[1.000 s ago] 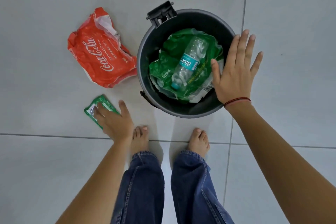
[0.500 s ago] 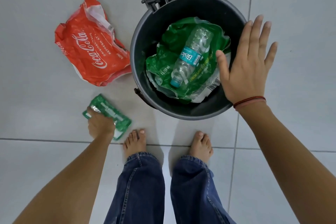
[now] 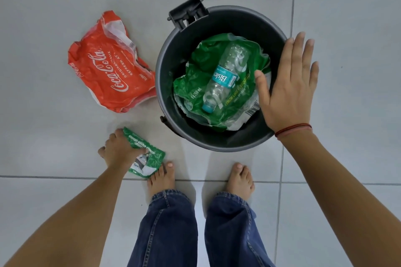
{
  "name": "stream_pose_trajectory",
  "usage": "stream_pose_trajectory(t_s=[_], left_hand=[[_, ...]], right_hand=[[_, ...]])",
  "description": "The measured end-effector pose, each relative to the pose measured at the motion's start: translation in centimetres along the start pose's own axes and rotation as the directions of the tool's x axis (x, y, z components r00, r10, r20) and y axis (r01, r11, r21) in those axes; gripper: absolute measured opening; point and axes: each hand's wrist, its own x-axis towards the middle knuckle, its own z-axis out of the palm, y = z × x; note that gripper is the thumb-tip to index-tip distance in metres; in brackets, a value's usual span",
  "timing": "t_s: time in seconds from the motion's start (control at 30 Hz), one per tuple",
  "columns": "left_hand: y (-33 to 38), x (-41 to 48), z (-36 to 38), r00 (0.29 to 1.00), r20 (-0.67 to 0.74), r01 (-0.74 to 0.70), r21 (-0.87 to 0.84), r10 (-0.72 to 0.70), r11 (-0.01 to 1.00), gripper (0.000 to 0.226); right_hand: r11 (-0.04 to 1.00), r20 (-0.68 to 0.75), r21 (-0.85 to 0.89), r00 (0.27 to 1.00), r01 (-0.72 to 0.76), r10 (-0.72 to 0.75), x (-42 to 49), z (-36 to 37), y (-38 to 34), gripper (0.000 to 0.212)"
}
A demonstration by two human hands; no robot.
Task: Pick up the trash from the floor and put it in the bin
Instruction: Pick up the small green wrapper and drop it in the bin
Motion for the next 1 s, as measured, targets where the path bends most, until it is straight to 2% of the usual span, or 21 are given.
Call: stream_pose_trajectory(t_s=[0.07,0.13,0.2,0.23,0.27,0.3,0.33,0.37,0.4,0.43,0.5,0.53,0.57,0.63,0.67,0.7,0.77,0.83,0.9,0.97,1.0], left_hand=[[0.6,-1.8,-1.4,0.998,-0.042,-0.048,-0.163,0.041,0.985,0.054],[1.1,-3.6,-4.6,0.986,-0.167,-0.075,-0.350,0.017,0.934,0.033],[1.7,-6.1,-9.0,0.886,-0.463,-0.221,-0.453,-0.016,0.863,0.025],[2.3,-8.0,-10.8,0.793,-0.608,-0.344,-0.490,-0.031,0.801,0.026],[3.0,-9.1,-11.6,0.736,-0.677,-0.443,-0.501,-0.018,0.743,0.026],[4.2,-10.0,-11.1,0.775,-0.626,-0.458,-0.470,0.080,0.755,0.029],[5.7,-11.8,-9.9,0.895,-0.394,-0.373,-0.411,0.207,0.832,0.035],[6.7,-14.0,-7.3,0.975,0.002,-0.211,-0.284,0.221,0.935,0.042],[7.4,-15.4,-5.1,0.958,0.226,-0.139,-0.165,0.175,0.976,0.046],[7.8,-16.7,-4.0,0.948,0.251,-0.168,-0.120,0.194,0.978,0.046],[10.6,-16.3,-5.8,0.904,0.244,-0.337,-0.103,0.352,0.936,0.044],[12.0,-15.2,-7.3,0.890,0.243,-0.356,-0.161,0.387,0.920,0.044],[13.7,-14.6,-8.1,0.858,0.169,-0.455,-0.188,0.485,0.871,0.046],[17.3,-11.9,-9.5,0.722,0.166,-0.649,-0.173,0.671,0.741,0.060],[18.3,-11.0,-9.9,0.680,0.245,-0.694,-0.090,0.691,0.715,0.070],[18.8,-10.2,-9.9,0.678,0.320,-0.695,-0.014,0.662,0.718,0.075],[18.6,-9.4,-10.4,0.665,0.339,-0.718,0.048,0.665,0.694,0.075],[17.6,-9.9,-11.7,0.600,0.145,-0.795,-0.004,0.787,0.607,0.068],[16.5,-9.9,-13.8,0.500,-0.229,-0.865,-0.183,0.836,0.467,0.055],[15.1,-9.0,-15.6,0.448,-0.602,-0.891,-0.239,0.661,0.387,0.038],[14.3,-8.1,-16.0,0.447,-0.727,-0.875,-0.234,0.521,0.424,0.034]], right_hand=[[1.000,0.006,0.002,1.000,-0.005,0.005,0.0,-0.2,-0.1,0.068],[1.000,0.020,0.008,1.000,-0.012,0.011,0.1,-0.4,-0.2,0.068],[1.000,0.033,0.012,0.999,-0.016,0.016,0.1,-0.5,-0.2,0.067],[1.000,0.039,0.014,0.999,-0.017,0.016,0.0,-0.5,-0.2,0.066],[1.000,0.044,0.017,0.999,-0.016,0.015,0.0,-0.6,-0.2,0.065],[1.000,0.049,0.019,0.999,-0.014,0.013,0.0,-0.6,-0.2,0.064],[1.000,0.051,0.021,0.999,-0.015,0.014,0.0,-0.6,-0.2,0.062],[1.000,0.053,0.023,0.999,-0.014,0.013,0.0,-0.5,-0.2,0.061],[1.000,0.055,0.023,0.998,-0.015,0.013,0.0,-0.5,-0.2,0.060],[1.000,0.057,0.022,0.998,-0.015,0.014,0.0,-0.6,-0.2,0.060],[1.000,0.060,0.017,0.998,-0.020,0.019,0.0,-0.6,-0.2,0.060],[1.000,0.060,0.018,0.998,-0.019,0.018,0.0,-0.6,-0.2,0.059],[1.000,0.057,0.020,0.998,-0.018,0.017,0.0,-0.6,-0.2,0.059],[0.999,0.052,0.029,0.998,-0.019,0.017,0.0,-0.6,-0.2,0.059],[0.999,0.052,0.032,0.998,-0.019,0.017,0.0,-0.5,-0.2,0.059],[0.999,0.054,0.033,0.998,-0.020,0.018,0.0,-0.5,-0.2,0.059],[0.999,0.059,0.032,0.998,-0.023,0.021,0.0,-0.5,-0.2,0.059],[0.999,0.059,0.036,0.998,-0.025,0.023,0.0,-0.5,-0.2,0.059],[0.999,0.059,0.040,0.998,-0.024,0.022,0.1,-0.6,-0.3,0.060],[0.999,0.057,0.042,0.998,-0.025,0.023,0.1,-0.6,-0.3,0.060],[0.999,0.055,0.043,0.998,-0.025,0.022,0.0,-0.5,-0.3,0.060]])
